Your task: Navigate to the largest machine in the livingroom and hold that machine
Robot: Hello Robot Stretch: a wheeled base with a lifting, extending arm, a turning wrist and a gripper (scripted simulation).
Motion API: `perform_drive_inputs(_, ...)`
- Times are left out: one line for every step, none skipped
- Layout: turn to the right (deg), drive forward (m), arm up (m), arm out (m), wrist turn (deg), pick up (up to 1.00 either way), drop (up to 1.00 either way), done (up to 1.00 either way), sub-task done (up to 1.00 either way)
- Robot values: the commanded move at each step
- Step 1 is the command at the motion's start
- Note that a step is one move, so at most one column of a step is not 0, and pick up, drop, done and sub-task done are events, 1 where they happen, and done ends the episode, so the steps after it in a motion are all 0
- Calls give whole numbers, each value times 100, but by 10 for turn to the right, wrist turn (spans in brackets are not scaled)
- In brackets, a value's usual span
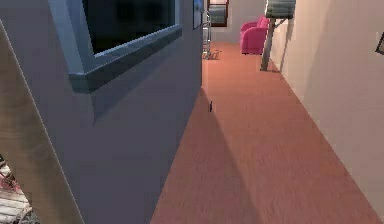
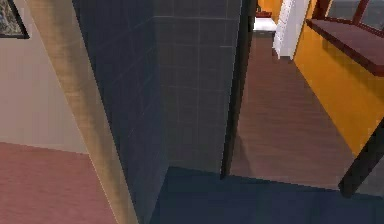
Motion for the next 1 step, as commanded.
perform_drive_inputs(150, 0, 0, 0, 0, 0, 0, 0, 0)
